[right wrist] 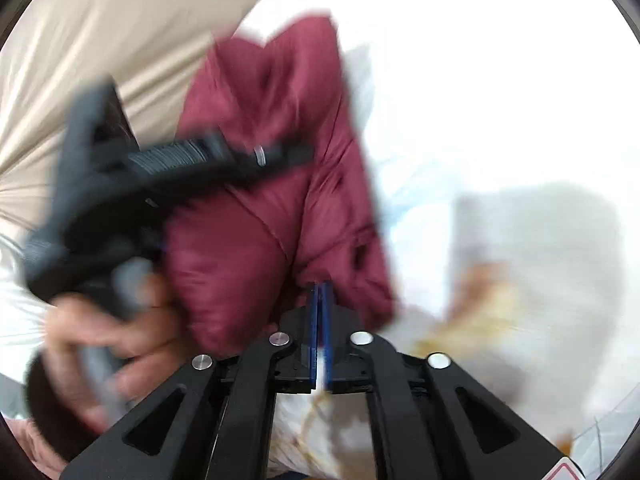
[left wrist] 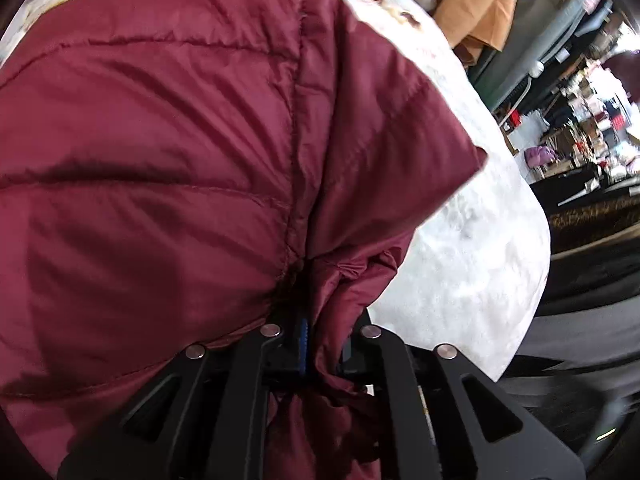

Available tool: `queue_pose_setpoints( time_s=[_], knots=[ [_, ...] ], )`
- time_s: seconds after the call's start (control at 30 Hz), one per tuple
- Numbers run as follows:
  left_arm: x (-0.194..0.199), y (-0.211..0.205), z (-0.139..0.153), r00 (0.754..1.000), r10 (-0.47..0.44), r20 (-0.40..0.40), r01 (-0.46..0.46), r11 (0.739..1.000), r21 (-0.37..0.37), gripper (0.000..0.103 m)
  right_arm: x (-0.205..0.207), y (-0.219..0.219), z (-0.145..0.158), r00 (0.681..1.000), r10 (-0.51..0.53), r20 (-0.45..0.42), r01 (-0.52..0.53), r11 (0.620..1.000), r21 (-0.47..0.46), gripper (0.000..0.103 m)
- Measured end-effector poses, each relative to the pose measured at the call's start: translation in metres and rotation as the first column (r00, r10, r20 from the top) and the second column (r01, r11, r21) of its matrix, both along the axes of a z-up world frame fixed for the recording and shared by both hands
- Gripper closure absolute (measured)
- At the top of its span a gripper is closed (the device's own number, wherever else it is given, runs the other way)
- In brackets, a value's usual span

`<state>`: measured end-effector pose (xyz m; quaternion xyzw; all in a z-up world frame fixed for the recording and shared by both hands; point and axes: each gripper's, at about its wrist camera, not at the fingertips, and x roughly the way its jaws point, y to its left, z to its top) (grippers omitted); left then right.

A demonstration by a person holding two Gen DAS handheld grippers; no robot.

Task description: Fold large clothes

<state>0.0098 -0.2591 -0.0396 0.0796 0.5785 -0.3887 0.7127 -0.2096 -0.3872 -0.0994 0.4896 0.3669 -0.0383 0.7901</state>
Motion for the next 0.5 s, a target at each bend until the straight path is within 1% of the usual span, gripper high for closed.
queue_pose_setpoints(
  time_s=[0.03, 0.07, 0.1, 0.13, 0.17, 0.2, 0.23, 0.27, 0.3, 0.33, 0.37, 0.4, 0.47, 0.5],
  knots=[
    [-0.003, 0.002, 0.003, 1.000, -0.012, 0.004, 0.012, 1.000, -0.016, 0.090, -0.011, -0.019, 0.020, 0.999, -0.043, -0.006, 0.042, 0.997, -0.066, 0.093],
    [-0.005, 0.003, 0.006, 1.000, -0.018, -0.002, 0.018, 0.999, -0.029, 0.085, -0.011, -0.019, 0.020, 0.999, -0.043, -0.006, 0.042, 0.997, -0.066, 0.093],
    [-0.007, 0.010, 0.017, 1.000, -0.021, -0.019, 0.020, 0.998, -0.058, 0.080, -0.014, -0.025, 0.036, 0.998, -0.055, -0.005, 0.054, 0.992, -0.114, 0.093],
    [-0.009, 0.018, 0.029, 0.999, -0.023, -0.026, 0.021, 0.996, -0.091, 0.075, -0.008, -0.030, 0.055, 0.998, -0.057, -0.004, 0.055, 0.985, -0.162, 0.092],
    [-0.010, 0.030, 0.043, 0.999, -0.027, -0.023, 0.024, 0.991, -0.129, 0.070, -0.005, -0.032, 0.067, 0.999, -0.053, 0.001, 0.052, 0.978, -0.203, 0.092],
    [-0.013, 0.048, 0.062, 1.000, -0.025, -0.002, 0.024, 0.983, -0.185, 0.061, 0.000, -0.035, 0.083, 0.999, -0.045, 0.017, 0.048, 0.968, -0.246, 0.092],
    [-0.014, 0.067, 0.080, 1.000, -0.010, 0.024, 0.016, 0.972, -0.233, 0.055, 0.006, -0.035, 0.095, 0.999, -0.039, 0.035, 0.048, 0.960, -0.275, 0.092],
    [-0.013, 0.093, 0.102, 0.998, 0.024, 0.054, -0.007, 0.958, -0.288, 0.052, 0.015, -0.036, 0.105, 0.998, -0.036, 0.051, 0.049, 0.955, -0.294, 0.092],
    [-0.012, 0.113, 0.115, 0.996, 0.056, 0.070, -0.031, 0.947, -0.318, 0.047, 0.025, -0.038, 0.115, 0.997, -0.031, 0.064, 0.049, 0.950, -0.308, 0.092],
    [-0.010, 0.134, 0.125, 0.992, 0.096, 0.082, -0.063, 0.939, -0.339, 0.045, 0.037, -0.039, 0.122, 0.997, -0.020, 0.069, 0.041, 0.947, -0.317, 0.092],
    [-0.008, 0.154, 0.131, 0.986, 0.139, 0.090, -0.100, 0.932, -0.349, 0.045, 0.056, -0.041, 0.126, 0.998, -0.004, 0.069, 0.027, 0.945, -0.327, 0.092],
    [-0.005, 0.178, 0.134, 0.978, 0.186, 0.098, -0.142, 0.927, -0.347, 0.045, 0.075, -0.027, 0.132, 0.998, 0.019, 0.063, 0.004, 0.937, -0.350, 0.092],
    [0.000, 0.207, 0.128, 0.964, 0.240, 0.116, -0.201, 0.941, -0.272, 0.046, 0.116, 0.001, 0.131, 0.997, 0.077, 0.030, -0.058, 0.913, -0.404, 0.092],
    [0.002, 0.222, 0.120, 0.960, 0.257, 0.112, -0.225, 0.945, -0.239, 0.048, 0.128, 0.028, 0.128, 0.991, 0.134, -0.007, -0.124, 0.891, -0.437, 0.092]
  ],
)
